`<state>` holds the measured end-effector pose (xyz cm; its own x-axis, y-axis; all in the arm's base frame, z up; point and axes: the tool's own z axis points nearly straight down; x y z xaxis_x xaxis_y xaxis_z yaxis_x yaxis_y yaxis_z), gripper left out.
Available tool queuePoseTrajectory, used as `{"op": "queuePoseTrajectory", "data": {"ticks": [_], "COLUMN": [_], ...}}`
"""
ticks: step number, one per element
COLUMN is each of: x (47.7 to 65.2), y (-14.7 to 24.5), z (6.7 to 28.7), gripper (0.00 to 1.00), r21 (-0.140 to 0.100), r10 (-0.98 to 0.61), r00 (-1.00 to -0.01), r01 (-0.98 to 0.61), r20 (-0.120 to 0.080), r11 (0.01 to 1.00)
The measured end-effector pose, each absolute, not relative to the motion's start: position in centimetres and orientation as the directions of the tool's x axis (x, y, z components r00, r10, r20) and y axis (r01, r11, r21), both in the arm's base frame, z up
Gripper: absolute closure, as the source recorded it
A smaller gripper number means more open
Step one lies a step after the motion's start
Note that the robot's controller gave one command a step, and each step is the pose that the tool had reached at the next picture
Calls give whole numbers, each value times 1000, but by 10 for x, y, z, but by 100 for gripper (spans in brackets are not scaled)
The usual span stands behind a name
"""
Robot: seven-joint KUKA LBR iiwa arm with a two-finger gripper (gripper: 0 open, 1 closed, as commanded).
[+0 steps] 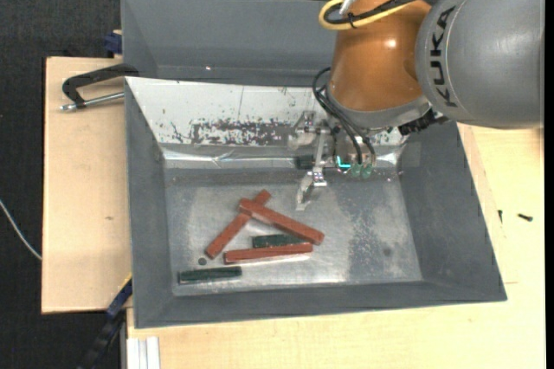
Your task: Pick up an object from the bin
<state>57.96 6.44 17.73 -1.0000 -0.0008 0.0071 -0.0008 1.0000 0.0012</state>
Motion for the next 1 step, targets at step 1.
{"op": "queuePoseTrajectory", "data": {"ticks": [1], "x": [581], "y": [64], "z": [181], "gripper": [0], "r21": [1], "r10": [0], "r00": [-1000], "r01": [0], "r20": [-1], "r11": [1000]}}
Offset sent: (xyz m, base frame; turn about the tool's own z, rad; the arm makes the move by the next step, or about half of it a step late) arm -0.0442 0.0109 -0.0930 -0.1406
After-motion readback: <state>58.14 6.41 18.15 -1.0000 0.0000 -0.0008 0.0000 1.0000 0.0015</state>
